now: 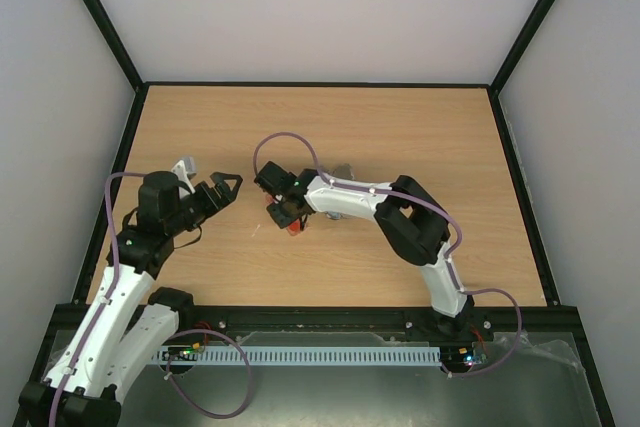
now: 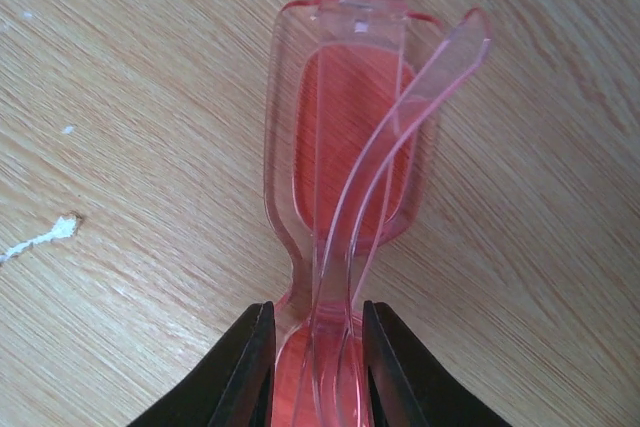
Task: Organize the sunglasses
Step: Pick up the sunglasses from the center of the board.
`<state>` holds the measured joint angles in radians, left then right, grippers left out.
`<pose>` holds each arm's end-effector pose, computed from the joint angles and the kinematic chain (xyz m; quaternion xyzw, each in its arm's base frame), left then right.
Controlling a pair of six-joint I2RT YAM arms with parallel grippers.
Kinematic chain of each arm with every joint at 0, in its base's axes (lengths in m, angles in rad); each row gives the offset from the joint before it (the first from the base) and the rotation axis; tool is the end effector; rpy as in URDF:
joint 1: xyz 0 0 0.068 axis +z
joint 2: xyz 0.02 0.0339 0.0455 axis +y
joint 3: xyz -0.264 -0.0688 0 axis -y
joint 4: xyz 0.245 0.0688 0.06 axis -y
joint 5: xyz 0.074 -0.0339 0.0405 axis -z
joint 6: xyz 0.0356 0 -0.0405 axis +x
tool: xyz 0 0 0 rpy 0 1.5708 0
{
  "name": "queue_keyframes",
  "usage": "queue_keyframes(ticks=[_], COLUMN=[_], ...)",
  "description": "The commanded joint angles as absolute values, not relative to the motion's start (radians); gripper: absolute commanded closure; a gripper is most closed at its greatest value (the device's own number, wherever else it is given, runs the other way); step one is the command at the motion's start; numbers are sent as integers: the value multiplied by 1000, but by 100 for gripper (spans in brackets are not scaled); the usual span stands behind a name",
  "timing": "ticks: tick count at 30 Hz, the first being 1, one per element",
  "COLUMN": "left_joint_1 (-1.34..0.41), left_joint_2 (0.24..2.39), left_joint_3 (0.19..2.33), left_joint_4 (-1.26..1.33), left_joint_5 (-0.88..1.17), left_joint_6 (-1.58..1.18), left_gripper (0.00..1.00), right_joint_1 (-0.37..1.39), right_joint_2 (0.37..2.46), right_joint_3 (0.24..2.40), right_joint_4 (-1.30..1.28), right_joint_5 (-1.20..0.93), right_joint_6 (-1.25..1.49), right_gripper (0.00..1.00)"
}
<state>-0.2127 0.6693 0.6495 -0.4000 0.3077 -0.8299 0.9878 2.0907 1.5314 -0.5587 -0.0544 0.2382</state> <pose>0.1518 -0.0438 0.2884 -0.1723 0.8152 -0.3793 0.4024 0.2398 0.3672 0.1650 -0.3623 0.9043 0.1508 0.1683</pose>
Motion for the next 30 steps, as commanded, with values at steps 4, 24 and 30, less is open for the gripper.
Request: queue_keyframes(ticks=[4, 24, 30], left_joint_1=[-203, -173, -172], left_joint_2=[672, 692, 727], left_joint_3=[637, 664, 629], left_joint_4=[-385, -414, -343], left_joint_5=[325, 352, 387], left_joint_6=[-824, -800, -811], left_gripper=[1, 1, 1], right_joint_1=[995, 985, 875], right_joint_2=[2115, 1936, 1763], right_joint_3=[1571, 1577, 1516], right_joint_4=[-601, -695, -716], right_joint_5=[-18, 24, 2], right_joint_6=[242, 328, 383], right_gripper=[80, 93, 94])
